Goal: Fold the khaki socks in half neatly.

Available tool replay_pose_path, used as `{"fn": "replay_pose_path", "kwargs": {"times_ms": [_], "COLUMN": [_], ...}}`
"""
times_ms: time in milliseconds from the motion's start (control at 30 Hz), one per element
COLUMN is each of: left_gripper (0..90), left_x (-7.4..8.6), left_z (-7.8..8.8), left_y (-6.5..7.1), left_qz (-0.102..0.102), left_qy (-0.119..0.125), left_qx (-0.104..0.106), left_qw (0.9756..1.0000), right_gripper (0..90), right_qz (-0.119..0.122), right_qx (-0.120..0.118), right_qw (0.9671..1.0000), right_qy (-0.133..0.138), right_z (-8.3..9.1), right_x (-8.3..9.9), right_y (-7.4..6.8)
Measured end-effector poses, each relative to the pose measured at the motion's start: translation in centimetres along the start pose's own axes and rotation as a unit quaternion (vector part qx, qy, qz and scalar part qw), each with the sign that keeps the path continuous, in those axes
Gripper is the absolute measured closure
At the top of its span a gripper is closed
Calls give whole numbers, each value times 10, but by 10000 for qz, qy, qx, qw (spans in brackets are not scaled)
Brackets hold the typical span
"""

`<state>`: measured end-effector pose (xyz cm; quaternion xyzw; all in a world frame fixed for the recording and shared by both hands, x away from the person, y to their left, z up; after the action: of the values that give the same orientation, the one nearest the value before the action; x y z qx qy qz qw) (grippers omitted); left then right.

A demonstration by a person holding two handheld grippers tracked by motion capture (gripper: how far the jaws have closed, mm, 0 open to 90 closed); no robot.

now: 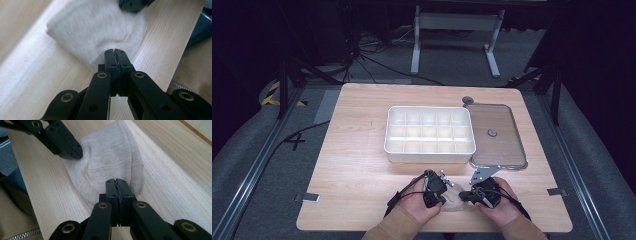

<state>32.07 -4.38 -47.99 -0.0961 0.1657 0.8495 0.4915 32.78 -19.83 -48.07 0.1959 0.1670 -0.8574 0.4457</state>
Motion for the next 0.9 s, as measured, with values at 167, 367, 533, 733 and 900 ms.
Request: {"fn": "replay_pose_path", "kwargs": {"times_ms": [167,367,533,733,900], "left_gripper": [899,896,868,838,846], "left_x": [3,2,5,7,12], "left_z": [0,3,13,22,23], "left_y": [-1,-1,-4,-10,-21], "left_qz": [58,-13,5,143,396], "left_qy": [-116,-68,124,326,387], "left_qx": [107,132,238,174,137], "left_qw": [9999,9999,9996,9992,9984], "right_gripper": [896,896,898,900,899], "right_qz": [-113,-108,-16,4,-75], "right_qx": [-12,114,235,239,294], "right_qw": [9999,9998,9996,9991,9984], "right_qy": [29,97,150,364,466], "right_z": [-1,-1,2,7,2], "right_x": [0,0,-3,-12,-18], "right_y": [3,4,0,-7,-12]}}
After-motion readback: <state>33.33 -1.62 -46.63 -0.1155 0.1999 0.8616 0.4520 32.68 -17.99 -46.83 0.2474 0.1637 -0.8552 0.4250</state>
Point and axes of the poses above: each handheld gripper's, and its own axes: z roughly backward along the jaws, x roughly out of its underside, y roughly to its right, the point moved 5 cm from there along -z, roughly forward along the jaws, and after that the axes turned 6 degrees about -y, right-handed, at the moved point
